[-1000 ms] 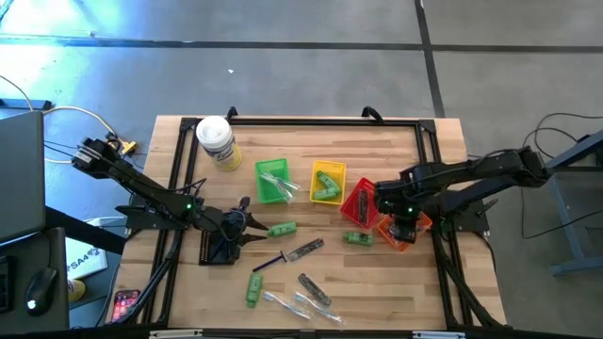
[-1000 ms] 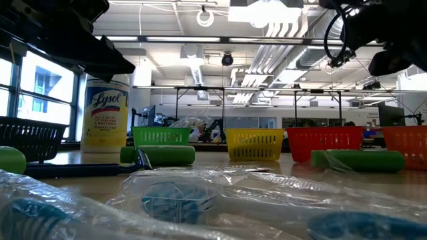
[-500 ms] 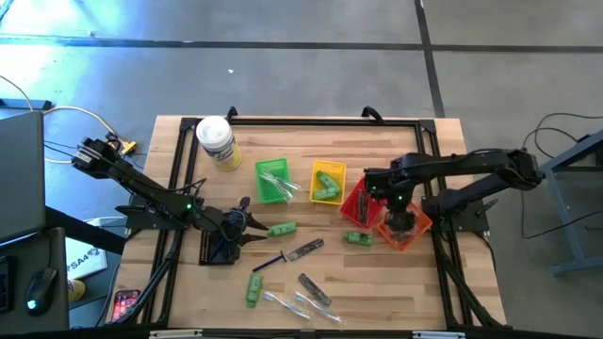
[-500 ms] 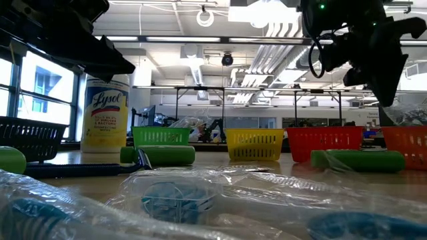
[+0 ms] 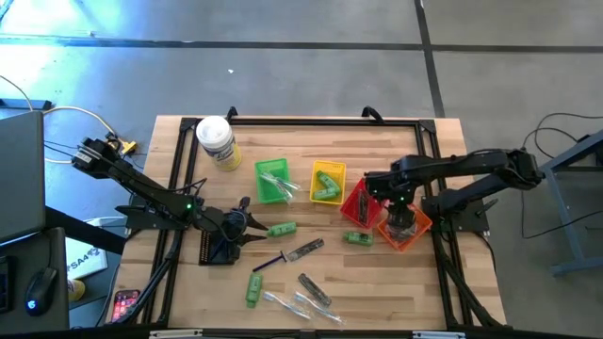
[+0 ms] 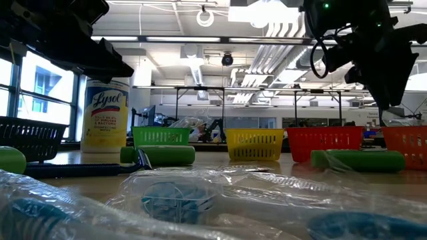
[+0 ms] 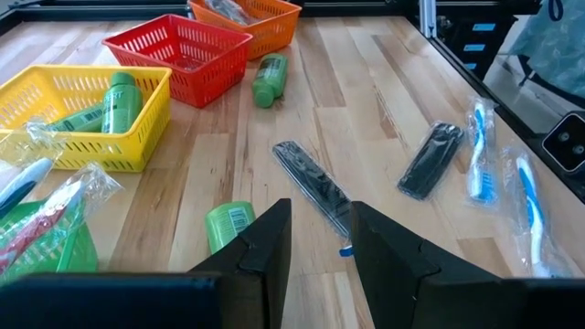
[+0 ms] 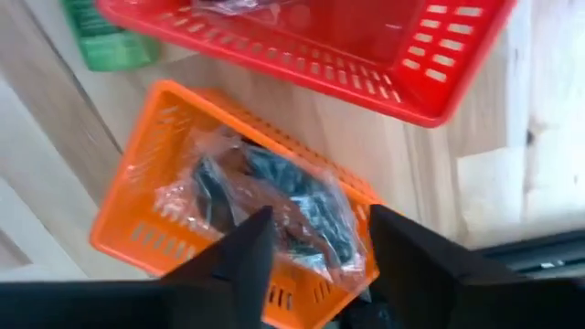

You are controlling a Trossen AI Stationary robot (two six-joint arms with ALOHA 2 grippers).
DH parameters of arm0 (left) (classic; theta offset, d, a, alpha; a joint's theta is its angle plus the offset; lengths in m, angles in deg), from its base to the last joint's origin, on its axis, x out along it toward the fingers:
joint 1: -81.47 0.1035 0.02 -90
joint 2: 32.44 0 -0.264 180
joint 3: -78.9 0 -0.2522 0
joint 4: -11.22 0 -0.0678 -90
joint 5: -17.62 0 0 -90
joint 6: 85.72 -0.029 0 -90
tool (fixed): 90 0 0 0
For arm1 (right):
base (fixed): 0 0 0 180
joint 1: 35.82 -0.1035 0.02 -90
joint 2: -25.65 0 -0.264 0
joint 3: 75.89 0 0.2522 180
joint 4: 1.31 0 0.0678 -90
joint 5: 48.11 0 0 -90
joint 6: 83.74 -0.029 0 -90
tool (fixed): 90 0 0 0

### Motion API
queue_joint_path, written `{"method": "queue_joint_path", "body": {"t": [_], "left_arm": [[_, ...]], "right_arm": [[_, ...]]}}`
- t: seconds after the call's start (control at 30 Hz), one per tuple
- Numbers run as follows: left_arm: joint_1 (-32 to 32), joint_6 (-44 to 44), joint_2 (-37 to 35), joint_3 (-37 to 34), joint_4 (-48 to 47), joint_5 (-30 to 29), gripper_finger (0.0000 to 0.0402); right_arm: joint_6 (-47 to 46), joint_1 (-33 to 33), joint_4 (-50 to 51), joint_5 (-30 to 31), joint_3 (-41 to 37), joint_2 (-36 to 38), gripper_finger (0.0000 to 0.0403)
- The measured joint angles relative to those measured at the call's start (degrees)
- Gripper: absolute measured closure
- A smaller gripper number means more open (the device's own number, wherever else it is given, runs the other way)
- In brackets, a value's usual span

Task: Pick & Place Travel size toiletries
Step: Put the black hairbrush into the orange bin

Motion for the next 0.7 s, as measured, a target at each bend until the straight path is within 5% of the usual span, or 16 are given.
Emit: {"method": "queue_joint_path", "body": {"t": [0.2,0.37,0.5,0.7], "left_arm": [[0.0,0.0,0.0,0.0,-0.02,0.0,0.029],[0.0,0.0,0.0,0.0,0.0,0.0,0.029],[0.0,0.0,0.0,0.0,-0.02,0.0,0.029],[0.0,0.01,0.0,0.0,-0.02,-0.02,0.029]], "right_arm": [[-0.83,-1.62,5.29,1.5,0.0,-1.0,0.0159],[-6.1,-3.47,7.03,4.39,0.0,-0.9,0.0154],[-12.84,-6.44,6.8,14.16,0.0,0.27,0.0206],[-16.57,-10.67,5.74,8.16,-0.23,0.41,0.0378]]}}
